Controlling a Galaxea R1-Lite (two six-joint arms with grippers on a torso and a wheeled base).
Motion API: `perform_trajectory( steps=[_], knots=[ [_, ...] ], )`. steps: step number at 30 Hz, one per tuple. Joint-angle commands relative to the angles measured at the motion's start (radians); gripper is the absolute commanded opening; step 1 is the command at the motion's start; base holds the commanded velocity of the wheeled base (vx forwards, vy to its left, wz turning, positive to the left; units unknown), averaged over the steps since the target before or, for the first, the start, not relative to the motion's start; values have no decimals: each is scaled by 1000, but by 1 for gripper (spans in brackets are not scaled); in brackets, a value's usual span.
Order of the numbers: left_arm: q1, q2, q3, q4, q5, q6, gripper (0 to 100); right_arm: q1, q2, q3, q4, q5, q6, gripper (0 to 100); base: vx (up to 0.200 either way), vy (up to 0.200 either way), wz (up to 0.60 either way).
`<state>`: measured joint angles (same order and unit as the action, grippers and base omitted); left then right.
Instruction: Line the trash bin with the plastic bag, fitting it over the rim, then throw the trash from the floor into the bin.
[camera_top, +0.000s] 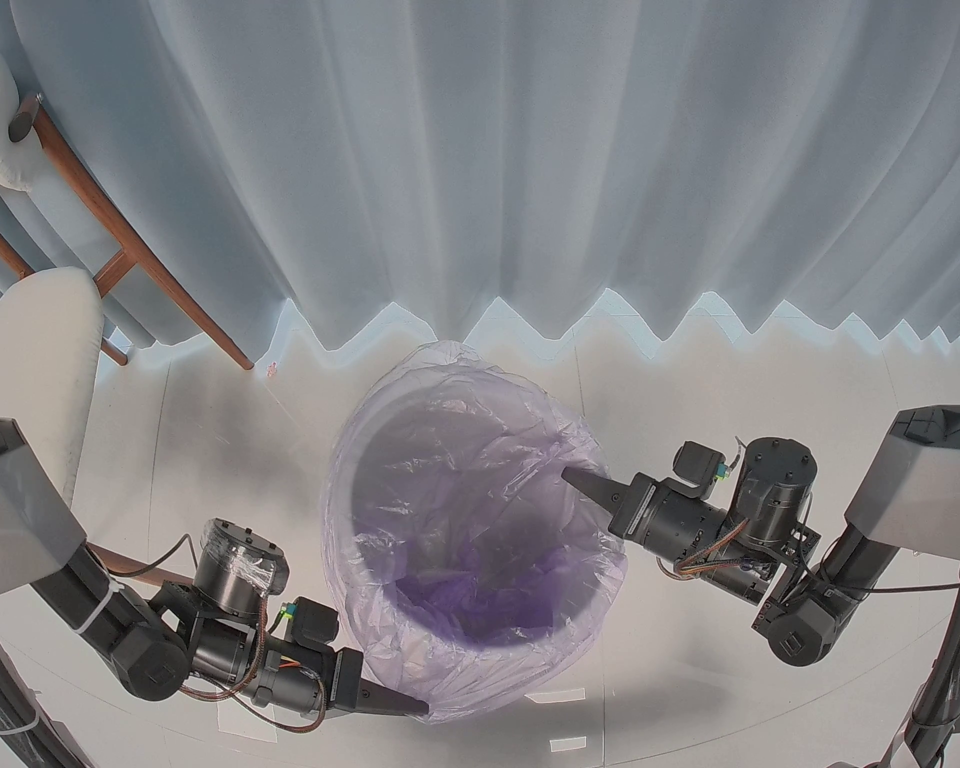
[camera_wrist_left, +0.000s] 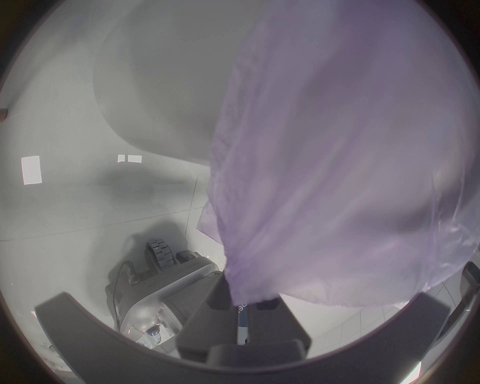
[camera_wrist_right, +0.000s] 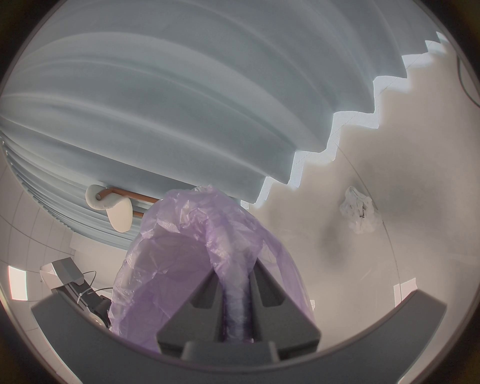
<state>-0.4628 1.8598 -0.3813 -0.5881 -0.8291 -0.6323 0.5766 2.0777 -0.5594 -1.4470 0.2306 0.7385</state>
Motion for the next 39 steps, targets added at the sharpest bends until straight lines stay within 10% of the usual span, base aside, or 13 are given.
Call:
perform_trajectory(
  steps=[1, 13, 21, 30, 35, 39],
  knots=[
    [15, -57, -1, -15, -2, -1, 100, 3, 1, 10, -1, 1, -7, 0, 0, 0, 0],
    [-162, -662, 50, 5, -42, -290, 100, 3, 19, 55, -7, 4, -96, 0, 0, 0, 0],
    [-42, -841, -44, 76, -47, -306, 100, 12, 47, 171, -118, 124, -180, 0, 0, 0, 0],
    [-96, -858, -47, 206, -105, -311, 100, 12, 53, 165, -122, 125, -188, 0, 0, 0, 0],
    [-31, -852, -70, 206, -102, -311, 100, 12, 52, 179, -122, 130, -189, 0, 0, 0, 0],
    [174, -769, -126, 200, -102, -294, 100, 40, 53, 219, -124, 153, -231, 0, 0, 0, 0]
  ],
)
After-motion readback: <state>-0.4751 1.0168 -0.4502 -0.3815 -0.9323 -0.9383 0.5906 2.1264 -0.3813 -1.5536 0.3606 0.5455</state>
